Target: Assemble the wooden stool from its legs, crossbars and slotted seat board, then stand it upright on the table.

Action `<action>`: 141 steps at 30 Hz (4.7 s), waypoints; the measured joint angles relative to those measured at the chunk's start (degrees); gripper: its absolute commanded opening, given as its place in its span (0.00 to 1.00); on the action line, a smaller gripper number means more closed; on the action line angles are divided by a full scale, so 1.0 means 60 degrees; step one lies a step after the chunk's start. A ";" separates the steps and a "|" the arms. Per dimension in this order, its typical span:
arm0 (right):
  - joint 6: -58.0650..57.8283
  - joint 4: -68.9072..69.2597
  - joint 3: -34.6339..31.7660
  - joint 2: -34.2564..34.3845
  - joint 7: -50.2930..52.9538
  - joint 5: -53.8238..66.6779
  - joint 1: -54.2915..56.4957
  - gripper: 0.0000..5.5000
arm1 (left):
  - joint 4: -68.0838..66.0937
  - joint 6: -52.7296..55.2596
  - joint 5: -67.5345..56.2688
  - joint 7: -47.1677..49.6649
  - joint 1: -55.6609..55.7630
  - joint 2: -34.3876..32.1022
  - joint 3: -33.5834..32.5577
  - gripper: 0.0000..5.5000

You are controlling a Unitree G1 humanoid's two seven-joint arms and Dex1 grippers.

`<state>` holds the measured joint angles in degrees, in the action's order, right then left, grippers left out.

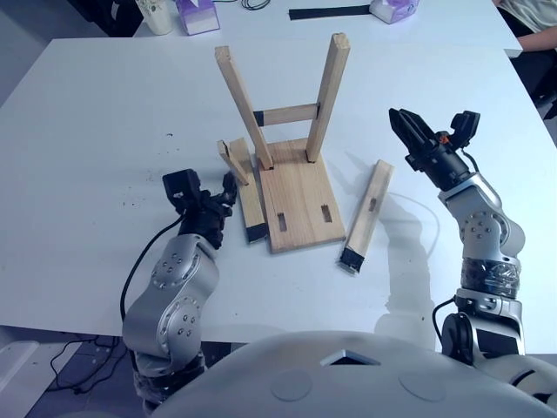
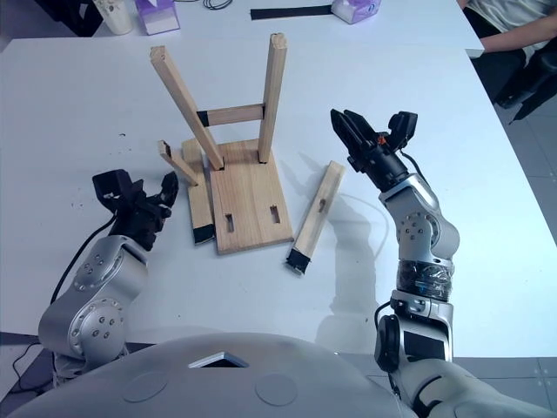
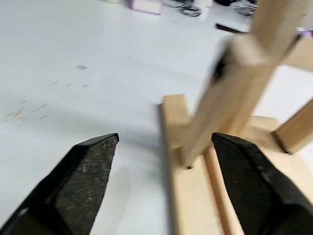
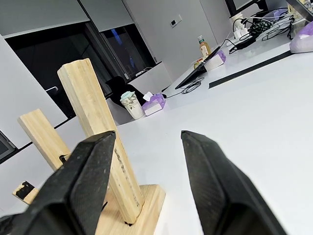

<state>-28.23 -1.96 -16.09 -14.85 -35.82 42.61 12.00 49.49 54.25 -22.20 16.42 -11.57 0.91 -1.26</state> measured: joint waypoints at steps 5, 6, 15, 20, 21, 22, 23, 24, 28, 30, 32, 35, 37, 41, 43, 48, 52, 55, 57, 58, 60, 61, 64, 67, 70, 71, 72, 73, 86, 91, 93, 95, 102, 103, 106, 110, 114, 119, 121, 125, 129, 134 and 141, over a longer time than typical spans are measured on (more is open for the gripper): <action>-0.0301 0.0144 0.0060 -0.0008 0.0034 0.0015 0.0006 0.45 | -0.0394 0.0952 0.0597 0.0548 0.0351 0.0283 0.0301 0.70; -0.0329 0.0153 0.0059 -0.0018 0.0038 0.0017 0.0014 0.45 | -0.0408 0.1054 0.0664 0.0579 0.0374 0.0291 0.0361 0.70; -0.0478 0.0150 0.0115 0.0041 0.0113 0.0002 0.0034 0.45 | -0.0907 0.1688 0.0781 0.0368 0.0447 0.0417 0.0338 0.70; -0.0254 0.0131 0.0167 0.0270 0.0201 -0.0024 0.0046 0.45 | -0.1310 0.1823 0.0826 0.0039 0.0908 0.0412 0.0369 0.70; -0.0218 0.0121 0.0166 0.0290 0.0210 -0.0027 0.0052 0.45 | -0.1366 0.1847 0.0830 -0.0048 0.0979 0.0405 0.0374 0.70; -0.0183 0.0104 0.0167 0.0317 0.0213 -0.0035 0.0055 0.45 | -0.1445 0.1865 0.0840 -0.0107 0.1036 0.0391 0.0390 0.70; -0.0126 0.0059 0.0177 0.0362 0.0214 -0.0054 0.0063 0.45 | -0.1517 0.1892 0.0848 -0.0176 0.1092 0.0372 0.0399 0.70; -0.0054 -0.0015 0.0207 0.0415 0.0216 -0.0095 0.0074 0.45 | -0.1558 0.1923 0.0852 -0.0243 0.1131 0.0357 0.0401 0.70; 0.0029 -0.0154 0.0433 0.0583 0.0234 -0.0195 0.0093 0.45 | -0.1654 0.2161 0.0974 -0.0312 0.1270 0.0322 0.0488 0.70; 0.0084 -0.0180 0.0438 0.0583 0.0234 -0.0223 0.0097 0.45 | -0.1659 0.2366 0.1070 -0.0310 0.1244 0.0307 0.0512 0.70; 0.0126 -0.0210 0.0428 0.0577 0.0239 -0.0228 0.0097 0.45 | -0.1659 0.2501 0.1164 -0.0319 0.1232 0.0293 0.0533 0.70; 0.0128 -0.0222 0.0365 0.0579 0.0363 -0.0202 0.0095 0.45 | -0.1644 0.2767 0.1316 -0.0399 0.1123 0.0153 0.0627 0.70; 0.0126 -0.0207 0.0328 0.0627 0.0449 -0.0137 0.0094 0.45 | -0.1639 0.2986 0.1444 -0.0472 0.0989 0.0064 0.0673 0.70; 0.0128 -0.0059 0.0327 0.0807 0.0582 -0.0031 0.0053 0.45 | -0.1633 0.3263 0.1548 -0.0646 0.0959 -0.0103 0.0689 0.70; 0.0141 -0.0012 0.0329 0.0884 0.0622 -0.0029 -0.0020 0.45 | -0.1609 0.3356 0.1636 -0.0734 0.0986 -0.0161 0.0672 0.70; 0.0248 0.0217 0.0326 0.1028 0.0795 -0.0032 -0.0374 0.45 | -0.1528 0.3617 0.1676 -0.1339 0.1044 -0.0941 0.0685 0.66; 0.0528 0.0361 0.0322 0.1311 0.0957 -0.0038 -0.0628 0.45 | -0.1431 0.3673 0.1616 -0.1961 0.0923 -0.1672 0.0399 0.59; 0.0712 0.0533 0.0327 0.1505 0.1093 -0.0043 -0.0805 0.45 | -0.1482 0.3606 0.1547 -0.2545 0.0906 -0.2274 0.0238 0.50; 0.0886 0.0640 0.0331 0.1671 0.1187 -0.0040 -0.0825 0.45 | -0.1499 0.3589 0.1406 -0.2945 0.0866 -0.2644 0.0193 0.44; 0.0920 0.0699 0.0339 0.1716 0.1228 -0.0038 -0.0827 0.45 | -0.1537 0.3550 0.1362 -0.3157 0.0831 -0.2792 0.0167 0.42; 0.1040 0.0785 0.0327 0.1758 0.1302 -0.0037 -0.0827 0.45 | -0.1710 0.3427 0.1216 -0.3584 0.0821 -0.3173 0.0112 0.37; 0.1107 0.0793 0.0318 0.1790 0.1368 -0.0037 -0.0828 0.45 | -0.1812 0.3399 0.1120 -0.3749 0.0837 -0.3231 0.0004 0.37; 0.1395 0.0799 0.0278 0.2019 0.1520 -0.0039 -0.0840 0.45 | -0.2082 0.3465 0.0850 -0.4100 0.0963 -0.3220 -0.0405 0.37; 0.1669 0.0768 0.0136 0.2205 0.1923 -0.0056 -0.0818 0.45 | -0.2305 0.3514 0.0639 -0.4423 0.1082 -0.3298 -0.0632 0.37; 0.1873 0.0610 -0.0054 0.2424 0.3251 -0.0609 -0.0704 0.45 | -0.2545 0.3521 0.0523 -0.4811 0.1255 -0.3736 -0.0672 0.37; 0.1972 0.0628 -0.0078 0.2471 0.3622 -0.0797 -0.0702 0.45 | -0.2560 0.3519 0.0491 -0.4867 0.1266 -0.3827 -0.0721 0.37; 0.2010 0.0663 -0.0089 0.2476 0.3810 -0.0876 -0.0696 0.45 | -0.2560 0.3506 0.0484 -0.4871 0.1256 -0.3812 -0.0802 0.37; 0.2029 0.0727 -0.0095 0.2441 0.4003 -0.1005 -0.0643 0.45 | -0.2598 0.3474 0.0459 -0.4824 0.1260 -0.3671 -0.1082 0.37; 0.2996 -0.3009 -0.0218 -0.0187 0.3927 -0.3305 0.4342 0.45 | -0.5654 -0.0843 0.0140 -0.2123 0.6775 -0.2845 -0.6032 0.37; 0.0857 -0.3383 0.0021 -0.0510 0.2001 -0.1867 0.6684 0.45 | -0.4835 -0.1822 -0.1697 -0.3839 0.8163 -0.3094 -0.5447 0.37; 0.0214 -0.3183 0.0033 -0.0786 0.1286 -0.1439 0.7250 0.45 | -0.4581 -0.1891 -0.2302 -0.4433 0.8675 -0.3322 -0.4947 0.37; -0.0393 -0.2852 0.0062 -0.1040 0.0605 -0.0965 0.7867 0.45 | -0.4460 -0.1721 -0.2817 -0.4958 0.8889 -0.3440 -0.4335 0.37; -0.2424 -0.1937 0.0230 -0.1507 -0.0837 0.0443 0.9009 0.45 | -0.4116 -0.1315 -0.4058 -0.7284 0.8207 -0.4016 -0.2800 0.37; -0.2692 -0.1906 0.0345 -0.1629 -0.1161 0.0621 0.9140 0.45 | -0.4147 -0.1371 -0.4182 -0.7671 0.8119 -0.4140 -0.2666 0.37; -0.3381 -0.1848 0.0627 -0.1868 -0.2035 0.0821 0.9174 0.45 | -0.4384 -0.1643 -0.4401 -0.8500 0.8092 -0.4351 -0.2510 0.37; -0.4057 -0.2042 0.0778 -0.2246 -0.3336 0.1184 0.9120 0.45 | -0.4423 -0.1807 -0.4812 -0.9481 0.7693 -0.4687 -0.2479 0.37; -0.4675 -0.2430 0.0883 -0.2622 -0.4758 0.1523 0.9165 0.50 | -0.4095 -0.1886 -0.5182 -1.0116 0.7108 -0.4896 -0.2308 0.37; -0.5431 -0.2748 0.0821 -0.2917 -0.6057 0.2112 0.9466 0.64 | -0.4090 -0.1881 -0.5930 -1.0578 0.7027 -0.5003 -0.2328 0.37; -0.5497 -0.2736 0.0849 -0.2982 -0.6302 0.2123 0.9539 0.66 | -0.4071 -0.1864 -0.6136 -1.0734 0.6931 -0.5103 -0.2307 0.37; -0.5767 -0.2480 0.0888 -0.3042 -0.6366 0.2217 0.9541 0.66 | -0.3975 -0.1709 -0.6605 -1.0775 0.6813 -0.5121 -0.2087 0.37; -0.5782 -0.2366 0.0839 -0.2962 -0.6313 0.2271 0.9550 0.66 | -0.3773 -0.1664 -0.6756 -1.0761 0.6467 -0.5125 -0.1826 0.37; -0.5816 -0.2339 0.0874 -0.2853 -0.6444 0.2282 0.9845 0.66 | -0.3735 -0.1668 -0.6764 -1.0726 0.6205 -0.5220 -0.1664 0.37; -0.5817 -0.2532 0.1180 -0.2861 -0.6723 0.2210 0.9989 0.50 | -0.3680 -0.1729 -0.6761 -1.0726 0.6122 -0.5339 -0.1641 0.37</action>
<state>-63.13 -17.15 -9.01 -32.02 -76.16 55.87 71.94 27.41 43.88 -62.77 -47.93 25.16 -31.13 -11.11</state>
